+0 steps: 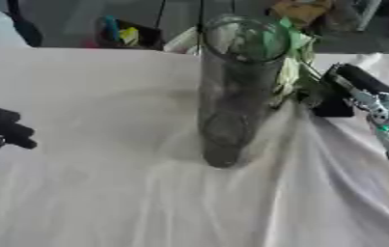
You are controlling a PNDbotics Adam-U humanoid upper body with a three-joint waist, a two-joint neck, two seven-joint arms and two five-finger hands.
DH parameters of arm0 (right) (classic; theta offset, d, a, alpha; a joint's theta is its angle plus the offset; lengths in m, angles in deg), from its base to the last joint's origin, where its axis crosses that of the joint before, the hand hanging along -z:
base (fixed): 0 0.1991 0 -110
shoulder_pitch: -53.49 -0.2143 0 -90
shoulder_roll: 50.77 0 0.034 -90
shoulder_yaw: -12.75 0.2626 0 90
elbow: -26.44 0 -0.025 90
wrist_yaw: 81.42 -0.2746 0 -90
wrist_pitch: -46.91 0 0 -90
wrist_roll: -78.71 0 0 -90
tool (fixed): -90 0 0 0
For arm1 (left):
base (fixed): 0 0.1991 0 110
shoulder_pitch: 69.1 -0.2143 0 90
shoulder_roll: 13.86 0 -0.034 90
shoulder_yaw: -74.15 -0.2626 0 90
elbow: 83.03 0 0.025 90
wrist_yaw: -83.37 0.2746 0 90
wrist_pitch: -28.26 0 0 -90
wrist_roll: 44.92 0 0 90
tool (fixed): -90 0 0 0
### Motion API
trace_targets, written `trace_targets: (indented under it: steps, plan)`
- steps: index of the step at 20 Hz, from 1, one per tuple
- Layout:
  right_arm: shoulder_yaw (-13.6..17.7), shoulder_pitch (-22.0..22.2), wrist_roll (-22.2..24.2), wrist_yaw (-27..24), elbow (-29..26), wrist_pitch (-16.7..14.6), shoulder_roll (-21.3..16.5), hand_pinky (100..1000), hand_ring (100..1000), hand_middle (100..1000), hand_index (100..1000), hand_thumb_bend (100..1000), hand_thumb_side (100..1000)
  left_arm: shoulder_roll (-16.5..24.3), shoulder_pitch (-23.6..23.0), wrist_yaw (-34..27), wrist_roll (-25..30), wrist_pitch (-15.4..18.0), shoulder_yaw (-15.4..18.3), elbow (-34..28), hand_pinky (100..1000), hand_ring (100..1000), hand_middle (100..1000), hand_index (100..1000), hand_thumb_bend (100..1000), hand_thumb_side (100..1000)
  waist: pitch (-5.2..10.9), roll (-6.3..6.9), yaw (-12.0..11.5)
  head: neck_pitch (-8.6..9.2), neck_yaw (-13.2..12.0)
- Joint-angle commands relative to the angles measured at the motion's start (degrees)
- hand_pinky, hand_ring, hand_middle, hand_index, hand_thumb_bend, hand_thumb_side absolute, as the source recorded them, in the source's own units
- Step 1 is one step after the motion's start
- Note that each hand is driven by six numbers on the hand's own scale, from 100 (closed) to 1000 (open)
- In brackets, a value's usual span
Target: Arrange flowers into the vase.
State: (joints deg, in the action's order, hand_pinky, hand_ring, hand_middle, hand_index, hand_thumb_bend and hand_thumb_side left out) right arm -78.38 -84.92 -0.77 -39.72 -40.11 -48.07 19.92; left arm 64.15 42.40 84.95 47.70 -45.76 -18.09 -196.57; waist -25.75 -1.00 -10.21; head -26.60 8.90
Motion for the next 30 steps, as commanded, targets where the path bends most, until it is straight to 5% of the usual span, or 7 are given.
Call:
trace_targets:
  steps: [1, 13, 30]
  plan:
    - [1.32, -1.34, -0.38, -0.46, -2.03, 0.86, -3.07, 100, 176, 100, 100, 100, 496, 0.41, 0.09, 0.17, 0.27, 0.06, -0.35, -1.05, 530, 594, 626, 713, 100, 1000, 1.05, -0.7, 0.11, 0.64, -0.05]
    - [2.4, -1.54, 9.43, -2.67, -2.21, -1.83, -5.11, 100, 224, 100, 100, 100, 464, 0.44, -0.11, 0.29, 0.58, -0.11, -0.3, -1.05, 530, 594, 627, 713, 100, 1000, 1.07, -0.87, 0.58, 0.62, -0.25]
    - [4.61, -2.41, 5.24, -7.73, -5.4, 1.08, -6.24, 100, 195, 100, 100, 100, 518, 0.51, -0.36, 0.44, 0.84, -0.36, -0.29, -1.05, 529, 593, 628, 713, 100, 1000, 1.3, -0.98, 1.04, 0.76, -0.37]
